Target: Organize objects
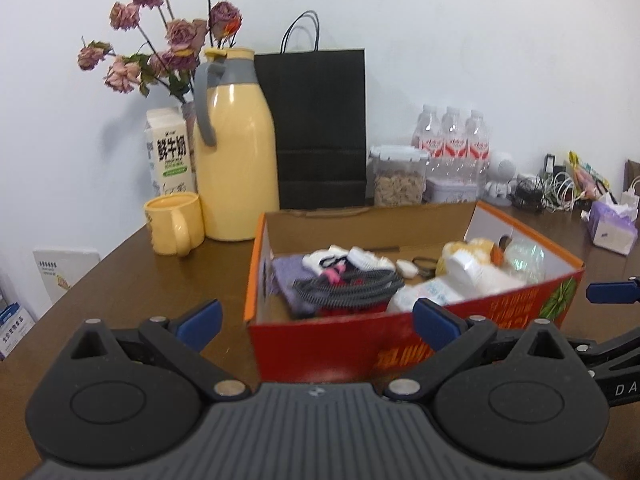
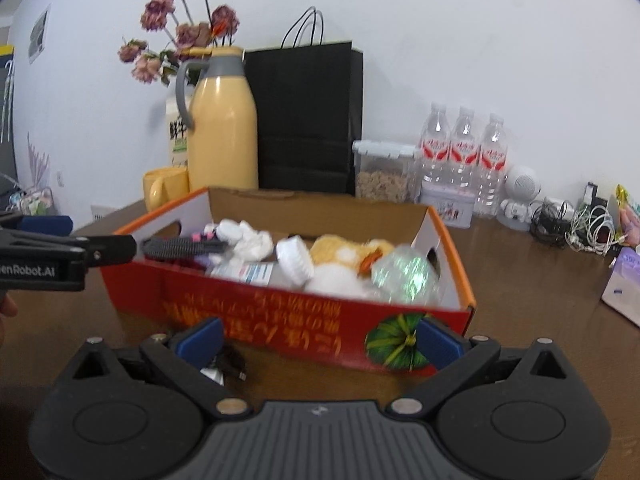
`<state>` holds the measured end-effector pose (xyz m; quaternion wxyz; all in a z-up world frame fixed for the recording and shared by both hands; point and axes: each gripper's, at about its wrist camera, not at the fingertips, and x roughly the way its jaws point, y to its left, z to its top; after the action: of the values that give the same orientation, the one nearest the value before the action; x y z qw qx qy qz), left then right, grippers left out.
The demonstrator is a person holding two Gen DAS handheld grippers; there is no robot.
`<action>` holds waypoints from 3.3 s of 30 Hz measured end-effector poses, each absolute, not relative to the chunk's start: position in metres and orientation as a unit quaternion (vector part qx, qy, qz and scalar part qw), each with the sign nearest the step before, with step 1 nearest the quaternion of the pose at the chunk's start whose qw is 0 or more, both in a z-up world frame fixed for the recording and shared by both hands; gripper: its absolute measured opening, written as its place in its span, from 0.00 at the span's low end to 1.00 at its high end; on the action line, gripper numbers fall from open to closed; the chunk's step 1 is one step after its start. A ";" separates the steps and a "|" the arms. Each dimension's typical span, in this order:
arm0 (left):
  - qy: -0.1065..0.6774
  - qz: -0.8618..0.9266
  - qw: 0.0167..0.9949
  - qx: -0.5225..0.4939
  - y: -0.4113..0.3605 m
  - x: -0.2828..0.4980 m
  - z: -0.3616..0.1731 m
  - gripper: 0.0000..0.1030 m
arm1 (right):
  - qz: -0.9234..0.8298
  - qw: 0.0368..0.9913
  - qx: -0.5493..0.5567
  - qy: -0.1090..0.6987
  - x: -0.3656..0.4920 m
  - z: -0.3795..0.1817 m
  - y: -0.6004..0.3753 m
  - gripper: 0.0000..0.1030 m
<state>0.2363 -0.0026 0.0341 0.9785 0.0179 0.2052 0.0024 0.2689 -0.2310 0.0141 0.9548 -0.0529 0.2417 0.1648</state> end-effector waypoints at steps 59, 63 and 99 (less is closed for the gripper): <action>0.264 0.014 0.964 -0.033 0.027 0.231 -0.005 1.00 | 0.216 0.940 0.004 0.263 0.278 0.000 -0.200 0.47; 0.263 0.013 0.964 -0.024 0.019 0.231 -0.004 1.00 | 0.203 0.946 0.009 0.253 0.275 0.001 -0.213 0.47; 0.308 -0.049 0.950 -0.026 -0.038 0.246 -0.015 0.14 | 0.191 0.949 0.004 0.251 0.266 -0.003 -0.230 0.48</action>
<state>0.2460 -0.0382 -0.0149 0.9496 -0.0257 0.3084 -0.0490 0.2657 -0.2298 -0.0028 0.9490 0.0045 0.2510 0.1905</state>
